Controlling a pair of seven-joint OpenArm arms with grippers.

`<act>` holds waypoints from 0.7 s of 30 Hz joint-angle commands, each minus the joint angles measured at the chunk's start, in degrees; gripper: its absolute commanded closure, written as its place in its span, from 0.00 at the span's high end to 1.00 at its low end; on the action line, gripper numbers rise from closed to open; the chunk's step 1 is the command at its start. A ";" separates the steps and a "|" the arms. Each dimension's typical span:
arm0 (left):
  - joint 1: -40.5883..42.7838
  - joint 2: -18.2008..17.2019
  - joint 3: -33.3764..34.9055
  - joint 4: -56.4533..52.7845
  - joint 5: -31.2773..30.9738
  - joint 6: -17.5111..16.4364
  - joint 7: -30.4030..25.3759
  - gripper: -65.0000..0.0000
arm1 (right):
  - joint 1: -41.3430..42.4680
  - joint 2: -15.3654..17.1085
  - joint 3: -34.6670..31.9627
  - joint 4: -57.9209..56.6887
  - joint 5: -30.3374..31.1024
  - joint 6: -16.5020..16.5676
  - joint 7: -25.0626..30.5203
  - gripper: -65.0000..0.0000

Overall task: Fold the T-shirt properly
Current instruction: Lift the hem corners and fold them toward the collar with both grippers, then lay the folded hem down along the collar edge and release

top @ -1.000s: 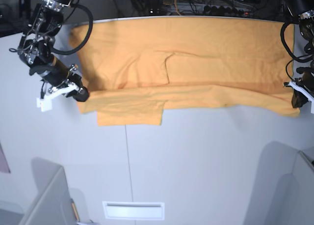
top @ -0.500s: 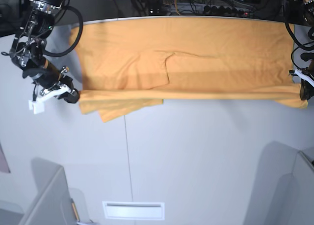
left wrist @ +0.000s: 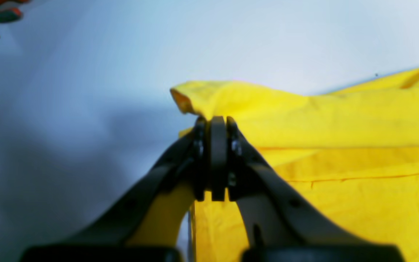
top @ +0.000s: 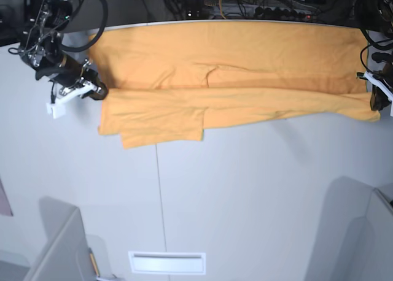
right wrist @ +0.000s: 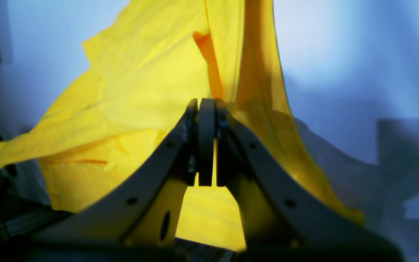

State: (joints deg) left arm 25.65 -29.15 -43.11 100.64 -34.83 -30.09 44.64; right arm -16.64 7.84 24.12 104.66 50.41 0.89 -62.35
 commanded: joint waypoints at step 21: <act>4.37 -1.40 -3.17 1.91 -0.64 -0.02 -0.99 0.00 | -4.32 0.91 0.36 5.54 1.24 0.65 -2.84 0.00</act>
State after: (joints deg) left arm 30.24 -29.17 -45.67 101.65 -35.11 -30.24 44.86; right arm -21.04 8.03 24.16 109.08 50.72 1.08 -65.63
